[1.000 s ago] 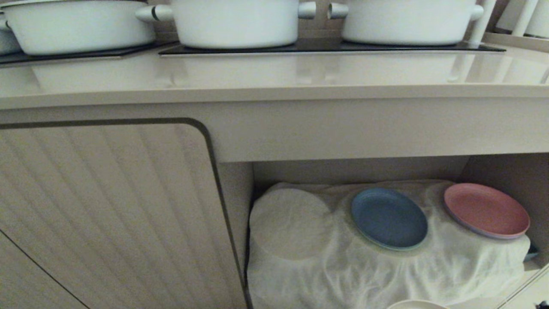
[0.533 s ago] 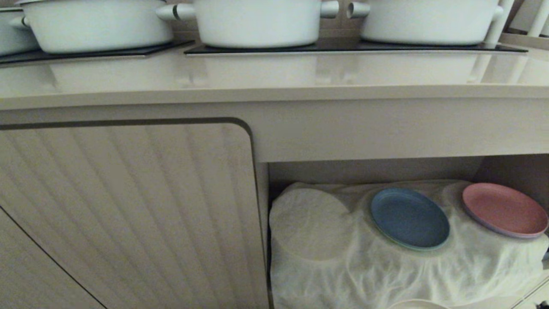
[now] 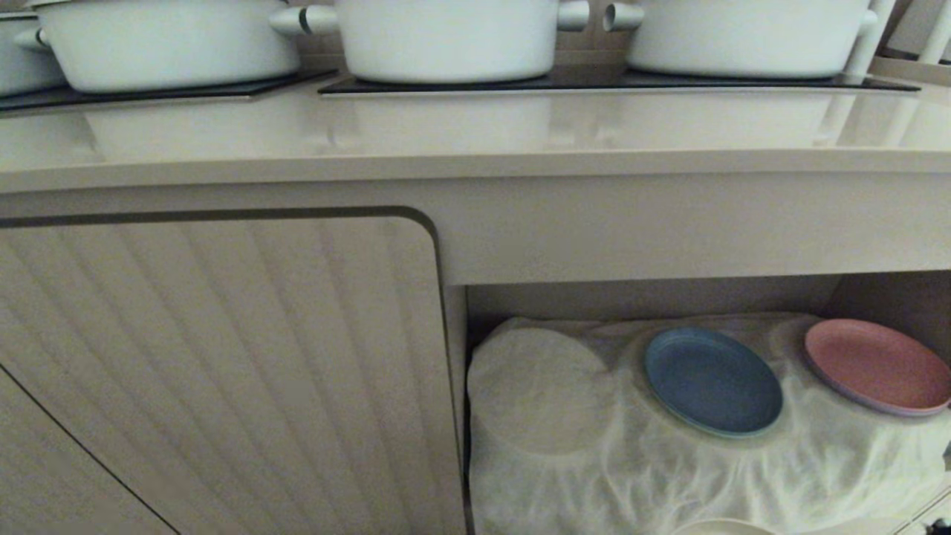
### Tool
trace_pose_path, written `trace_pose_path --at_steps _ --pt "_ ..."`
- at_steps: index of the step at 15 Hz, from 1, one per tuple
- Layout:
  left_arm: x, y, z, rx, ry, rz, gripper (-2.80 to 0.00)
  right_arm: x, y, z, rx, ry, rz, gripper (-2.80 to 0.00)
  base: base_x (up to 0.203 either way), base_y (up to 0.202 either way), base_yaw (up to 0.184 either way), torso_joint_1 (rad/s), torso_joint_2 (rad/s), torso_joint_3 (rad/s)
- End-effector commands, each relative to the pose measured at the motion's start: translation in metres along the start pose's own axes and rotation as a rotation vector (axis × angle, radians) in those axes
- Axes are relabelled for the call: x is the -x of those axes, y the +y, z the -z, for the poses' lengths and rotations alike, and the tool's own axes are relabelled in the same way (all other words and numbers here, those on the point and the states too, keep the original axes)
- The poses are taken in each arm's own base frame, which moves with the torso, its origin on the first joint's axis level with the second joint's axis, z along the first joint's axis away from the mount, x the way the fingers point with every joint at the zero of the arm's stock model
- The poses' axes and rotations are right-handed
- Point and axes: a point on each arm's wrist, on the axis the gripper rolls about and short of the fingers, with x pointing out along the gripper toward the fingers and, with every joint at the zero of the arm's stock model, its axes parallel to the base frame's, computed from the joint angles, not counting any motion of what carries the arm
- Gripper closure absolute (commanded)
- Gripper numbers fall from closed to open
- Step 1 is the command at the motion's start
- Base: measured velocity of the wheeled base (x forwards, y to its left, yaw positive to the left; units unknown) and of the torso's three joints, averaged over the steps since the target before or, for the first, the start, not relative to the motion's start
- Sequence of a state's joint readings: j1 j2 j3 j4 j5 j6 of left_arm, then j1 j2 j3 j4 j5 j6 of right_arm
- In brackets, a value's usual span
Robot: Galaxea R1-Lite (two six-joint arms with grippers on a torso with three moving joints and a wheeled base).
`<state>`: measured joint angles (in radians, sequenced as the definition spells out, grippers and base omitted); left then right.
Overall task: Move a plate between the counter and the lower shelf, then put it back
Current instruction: Put the plate in the cupboard
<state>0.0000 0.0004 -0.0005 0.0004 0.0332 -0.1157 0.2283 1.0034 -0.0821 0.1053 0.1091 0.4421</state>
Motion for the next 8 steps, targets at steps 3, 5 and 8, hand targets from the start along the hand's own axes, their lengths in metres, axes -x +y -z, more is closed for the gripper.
trace_pose_path --at_steps 3,5,8 --pt "0.0 0.0 0.0 0.002 -0.002 0.0 0.0 -0.006 0.006 -0.015 -0.004 0.039 0.016 0.0 0.0 0.0 0.0 0.0 0.0 0.0" --pt "0.0 0.0 0.0 0.001 -0.002 0.0 0.0 -0.016 0.01 -0.025 -0.007 0.063 0.027 0.0 0.0 0.0 0.0 0.0 0.0 0.0" --pt "0.0 0.0 0.0 0.002 -0.002 0.0 0.0 -0.037 0.015 -0.042 -0.012 0.068 0.029 0.0 0.0 0.0 0.0 0.0 0.0 0.0"
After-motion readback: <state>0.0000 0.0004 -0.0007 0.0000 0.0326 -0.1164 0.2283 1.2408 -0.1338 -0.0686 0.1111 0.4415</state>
